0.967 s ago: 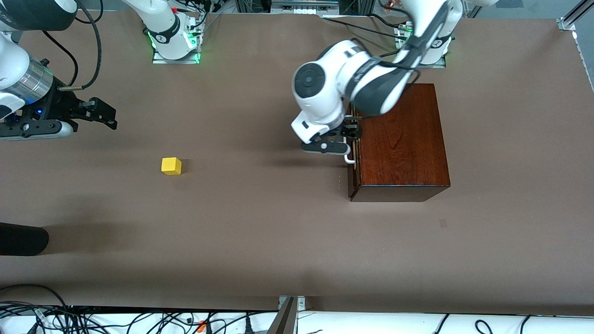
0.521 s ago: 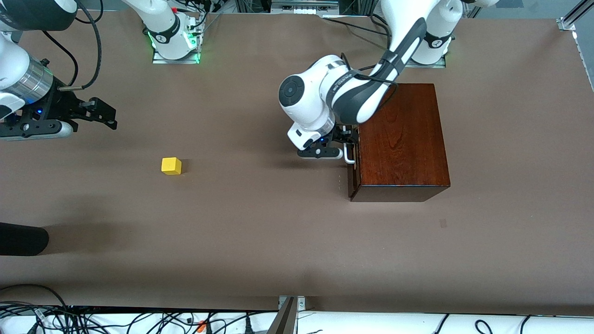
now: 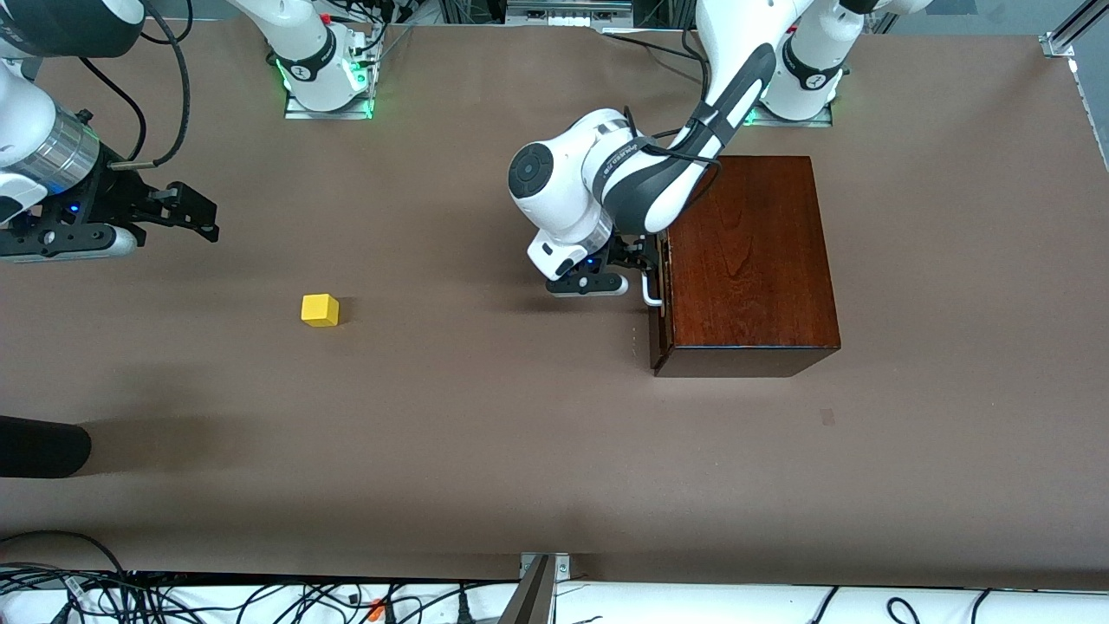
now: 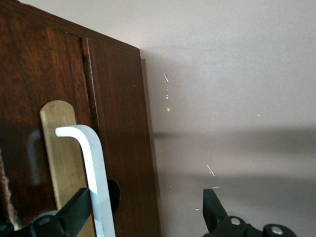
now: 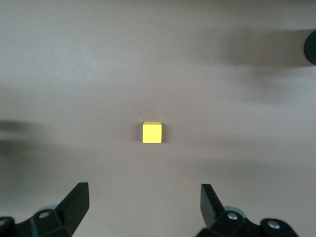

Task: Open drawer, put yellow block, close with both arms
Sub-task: 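Reach the left gripper to the white drawer handle and grasp it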

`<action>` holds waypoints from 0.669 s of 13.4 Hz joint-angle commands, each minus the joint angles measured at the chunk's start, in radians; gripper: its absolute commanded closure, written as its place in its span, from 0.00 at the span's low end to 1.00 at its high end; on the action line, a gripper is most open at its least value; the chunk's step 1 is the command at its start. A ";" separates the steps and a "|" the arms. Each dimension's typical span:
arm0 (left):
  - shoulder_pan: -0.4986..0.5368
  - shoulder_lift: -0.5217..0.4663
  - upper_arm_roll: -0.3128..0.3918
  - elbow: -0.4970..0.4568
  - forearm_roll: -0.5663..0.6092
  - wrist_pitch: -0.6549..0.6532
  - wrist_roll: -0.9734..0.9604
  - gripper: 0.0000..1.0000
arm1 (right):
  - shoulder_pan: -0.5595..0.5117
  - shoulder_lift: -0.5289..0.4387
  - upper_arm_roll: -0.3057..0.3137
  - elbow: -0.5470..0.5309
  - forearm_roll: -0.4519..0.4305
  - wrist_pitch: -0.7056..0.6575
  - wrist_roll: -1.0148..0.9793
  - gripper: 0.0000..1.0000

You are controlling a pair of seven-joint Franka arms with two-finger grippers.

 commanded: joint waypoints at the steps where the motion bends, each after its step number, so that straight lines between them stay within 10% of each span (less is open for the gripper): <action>1: -0.002 0.006 0.008 -0.002 0.027 0.011 -0.009 0.00 | 0.001 0.001 0.000 0.011 0.004 -0.014 0.007 0.00; 9: 0.012 0.016 0.007 -0.014 -0.007 0.046 -0.046 0.00 | -0.001 0.001 0.000 0.011 0.004 -0.014 0.007 0.00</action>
